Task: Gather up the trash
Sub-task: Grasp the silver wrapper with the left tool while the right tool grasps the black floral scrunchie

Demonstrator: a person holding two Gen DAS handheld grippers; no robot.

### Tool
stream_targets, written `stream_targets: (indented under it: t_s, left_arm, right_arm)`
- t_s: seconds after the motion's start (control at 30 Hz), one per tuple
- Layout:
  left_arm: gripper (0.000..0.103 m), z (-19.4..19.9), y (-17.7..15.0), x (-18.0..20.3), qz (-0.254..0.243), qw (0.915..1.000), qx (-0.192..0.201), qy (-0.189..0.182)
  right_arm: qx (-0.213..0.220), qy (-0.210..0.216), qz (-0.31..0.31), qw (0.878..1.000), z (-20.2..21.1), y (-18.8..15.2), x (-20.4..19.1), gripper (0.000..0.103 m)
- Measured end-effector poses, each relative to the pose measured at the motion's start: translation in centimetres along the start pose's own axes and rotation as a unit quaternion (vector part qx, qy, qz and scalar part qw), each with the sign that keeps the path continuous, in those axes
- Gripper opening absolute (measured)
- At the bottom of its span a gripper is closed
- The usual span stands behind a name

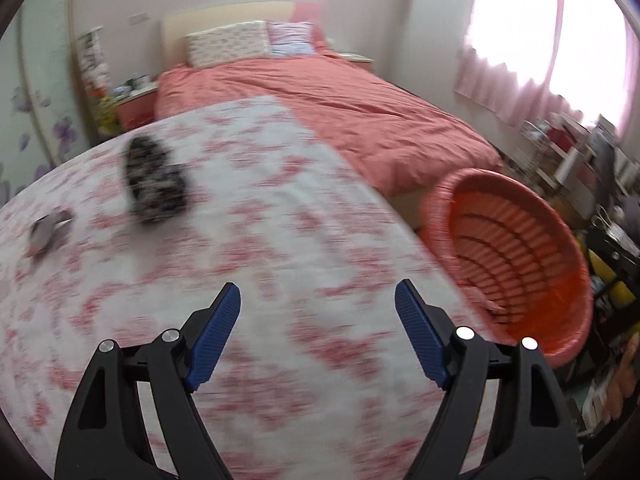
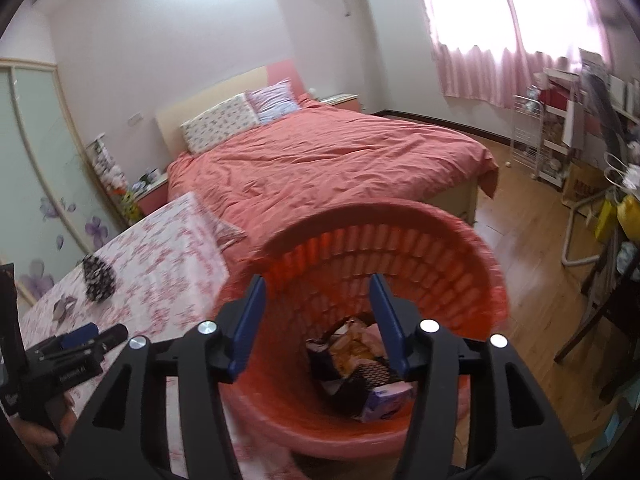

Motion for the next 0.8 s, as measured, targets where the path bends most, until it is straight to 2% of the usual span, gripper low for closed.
stream_targets:
  t_s: [0.27, 0.43, 0.6, 0.73, 0.8]
  left_arm:
    - [0.084, 2.6, -1.2, -9.9, 0.059, 0.9952, 0.016, 0.076]
    - [0.084, 4.1, -2.0, -16.2, 0.099, 0.9887, 0.022, 0.110]
    - [0.084, 4.9, -2.5, -19.9, 0.126, 0.9844, 0.025, 0.120]
    - [0.084, 5.2, -2.8, -22.7, 0.145, 0.9814, 0.024, 0.123]
    - [0.084, 5.3, -2.8, -23.8, 0.154, 0.9805, 0.025, 0.120]
  right_arm:
    - [-0.031, 0.032, 0.059, 0.997, -1.6, -0.6, -8.8, 0.069]
    - [-0.045, 0.067, 0.104, 0.991, -3.3, -1.2, -16.2, 0.073]
    - [-0.060, 0.105, 0.118, 0.986, -5.7, -1.5, -22.9, 0.073]
    - [-0.088, 0.136, 0.124, 0.979, -8.9, -1.7, -29.0, 0.071]
    - [-0.094, 0.138, 0.130, 0.977, -10.1, -1.7, -30.9, 0.069]
Point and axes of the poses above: each gripper's, at about its wrist camera, not at the fingertips, and z roughly against the way its jaws point, x to its right, y to its top, the point moved 6 cm from there along -z, roughly the way its jaws point, and after that the axes turned 2 degrees about -x, right-handed, at the moved point
